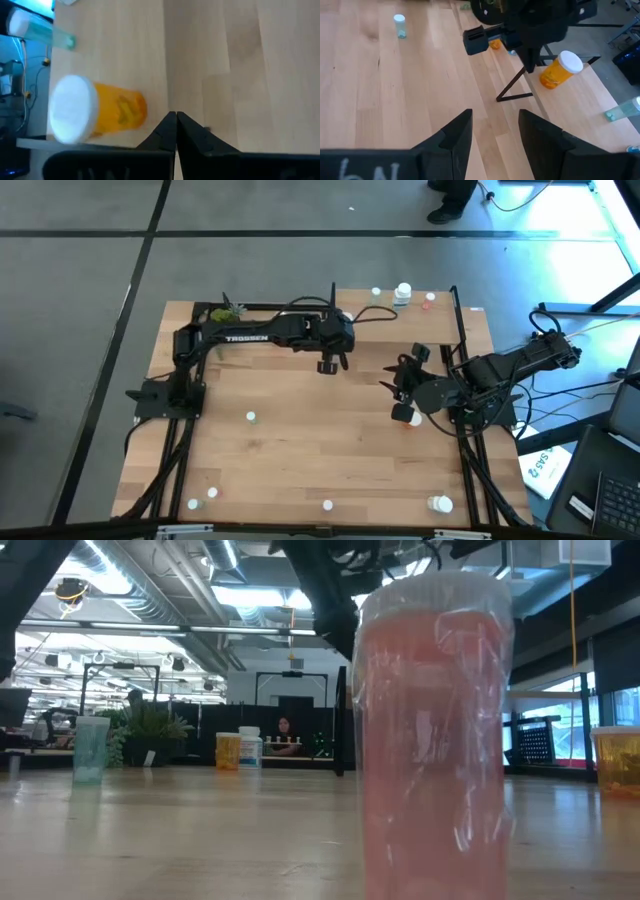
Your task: Pick and place medicine bottles onto shelf by color
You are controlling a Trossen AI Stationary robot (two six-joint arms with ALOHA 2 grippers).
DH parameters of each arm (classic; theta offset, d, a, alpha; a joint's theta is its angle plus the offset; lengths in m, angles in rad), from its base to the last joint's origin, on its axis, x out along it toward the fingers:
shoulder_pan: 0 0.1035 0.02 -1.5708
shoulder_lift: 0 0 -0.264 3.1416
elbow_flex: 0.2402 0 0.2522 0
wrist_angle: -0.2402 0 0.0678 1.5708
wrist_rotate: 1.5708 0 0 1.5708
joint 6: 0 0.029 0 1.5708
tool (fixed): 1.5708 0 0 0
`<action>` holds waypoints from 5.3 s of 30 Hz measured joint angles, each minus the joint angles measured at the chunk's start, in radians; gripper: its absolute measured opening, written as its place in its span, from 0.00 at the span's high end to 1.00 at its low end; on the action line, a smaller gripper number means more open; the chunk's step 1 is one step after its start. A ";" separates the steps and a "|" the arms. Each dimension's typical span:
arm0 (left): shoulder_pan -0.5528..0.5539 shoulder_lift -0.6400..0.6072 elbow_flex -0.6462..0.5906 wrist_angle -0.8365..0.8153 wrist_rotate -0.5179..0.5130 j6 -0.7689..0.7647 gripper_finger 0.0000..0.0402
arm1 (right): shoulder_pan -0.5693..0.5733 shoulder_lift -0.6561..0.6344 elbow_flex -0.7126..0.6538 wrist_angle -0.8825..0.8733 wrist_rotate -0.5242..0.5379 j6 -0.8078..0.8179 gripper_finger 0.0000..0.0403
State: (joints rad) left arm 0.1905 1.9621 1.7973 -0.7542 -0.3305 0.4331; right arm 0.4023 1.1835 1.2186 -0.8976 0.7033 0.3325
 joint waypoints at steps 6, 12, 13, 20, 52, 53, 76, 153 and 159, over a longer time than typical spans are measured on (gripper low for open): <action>0.026 -0.003 0.001 0.020 -0.001 -0.001 1.00 | 0.000 0.000 0.000 0.010 -0.011 0.000 0.60; 0.047 -0.003 0.001 0.035 0.003 0.008 1.00 | 0.000 0.000 0.000 0.011 -0.025 0.000 0.60; 0.048 -0.003 0.001 0.039 0.005 0.012 1.00 | 0.000 0.000 0.000 0.011 -0.025 0.000 0.60; 0.053 -0.003 0.001 0.096 0.007 0.044 1.00 | 0.000 0.000 0.000 0.011 -0.025 0.000 0.60; 0.159 -0.003 0.001 0.226 0.014 0.153 1.00 | 0.000 0.000 0.000 0.011 -0.025 0.000 0.60; 0.156 -0.003 0.001 0.226 0.014 0.153 1.00 | 0.000 -0.001 0.000 0.011 -0.024 0.000 0.60; 0.182 -0.005 0.001 0.188 0.069 0.178 1.00 | 0.000 -0.001 0.000 0.010 -0.024 0.000 0.60; 0.254 0.053 0.001 0.242 0.154 0.200 1.00 | 0.000 -0.001 0.000 0.014 0.219 -0.019 0.60; 0.267 0.053 0.001 0.270 0.153 0.200 1.00 | 0.000 -0.001 0.000 0.014 0.219 -0.019 0.60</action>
State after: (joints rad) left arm 0.4574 2.0155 1.7984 -0.4840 -0.1779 0.6327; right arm 0.4019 1.1828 1.2190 -0.8833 0.9226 0.3134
